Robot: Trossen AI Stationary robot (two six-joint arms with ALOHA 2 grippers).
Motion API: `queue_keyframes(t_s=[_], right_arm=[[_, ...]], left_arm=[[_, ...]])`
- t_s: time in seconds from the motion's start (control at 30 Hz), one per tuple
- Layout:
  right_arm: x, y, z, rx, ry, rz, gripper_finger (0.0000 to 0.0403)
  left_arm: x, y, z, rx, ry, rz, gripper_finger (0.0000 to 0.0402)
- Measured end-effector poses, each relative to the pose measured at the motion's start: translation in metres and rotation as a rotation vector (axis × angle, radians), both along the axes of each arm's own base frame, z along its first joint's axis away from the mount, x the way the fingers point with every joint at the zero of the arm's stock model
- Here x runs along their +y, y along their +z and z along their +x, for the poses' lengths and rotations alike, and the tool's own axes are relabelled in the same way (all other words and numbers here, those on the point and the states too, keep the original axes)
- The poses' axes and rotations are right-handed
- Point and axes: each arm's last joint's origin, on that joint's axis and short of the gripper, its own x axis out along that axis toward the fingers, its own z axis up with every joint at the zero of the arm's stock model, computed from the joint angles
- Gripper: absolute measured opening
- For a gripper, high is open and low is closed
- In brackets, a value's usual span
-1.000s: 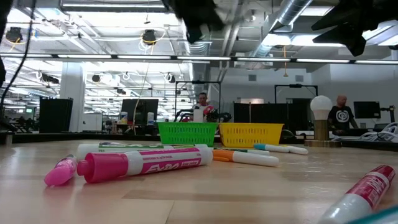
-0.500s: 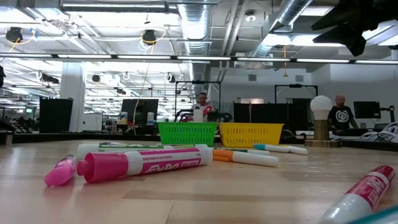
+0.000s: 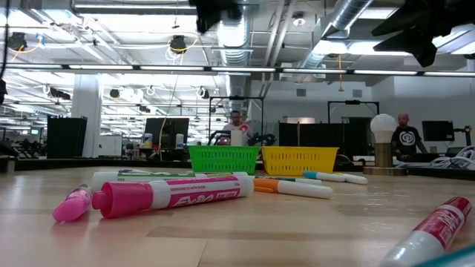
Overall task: Pick & Place Markers
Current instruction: Put the dark green highlighter in the blue bin
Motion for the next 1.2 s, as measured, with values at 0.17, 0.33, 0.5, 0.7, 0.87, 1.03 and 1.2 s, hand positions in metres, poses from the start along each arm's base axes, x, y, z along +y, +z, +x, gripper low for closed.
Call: queue_keyframes(t_s=[0.17, 0.33, 0.5, 0.7, 0.87, 1.03, 1.2], right_arm=[[0.0, 0.0, 0.0, 0.0, 0.0, 0.0, 0.0162], [0.0, 0.0, 0.0, 0.0, -0.003, -0.002, 0.0162], [0.0, -0.001, 0.0, 0.008, -0.003, -0.005, 0.0162], [0.0, -0.001, 0.0, 0.007, -0.004, -0.005, 0.0162], [0.0, -0.001, 0.0, 0.007, -0.007, -0.006, 0.0162], [0.0, -0.001, 0.0, 0.006, -0.01, -0.008, 0.0162], [0.0, -0.001, 0.0, 0.006, -0.01, -0.007, 0.0162]], left_arm=[[0.044, -0.051, 0.02, 0.262, 0.167, 0.256, 0.0065], [0.1, -0.094, 0.025, 0.405, 0.161, 0.321, 0.0065], [0.152, -0.119, 0.015, 0.455, 0.228, 0.335, 0.0065], [0.179, -0.132, 0.009, 0.39, 0.172, 0.264, 0.0065], [0.182, -0.136, 0.014, 0.351, 0.106, 0.29, 0.0065], [0.182, -0.143, 0.02, 0.33, 0.055, 0.287, 0.0065], [0.183, -0.16, 0.024, 0.36, 0.04, 0.26, 0.0065]])
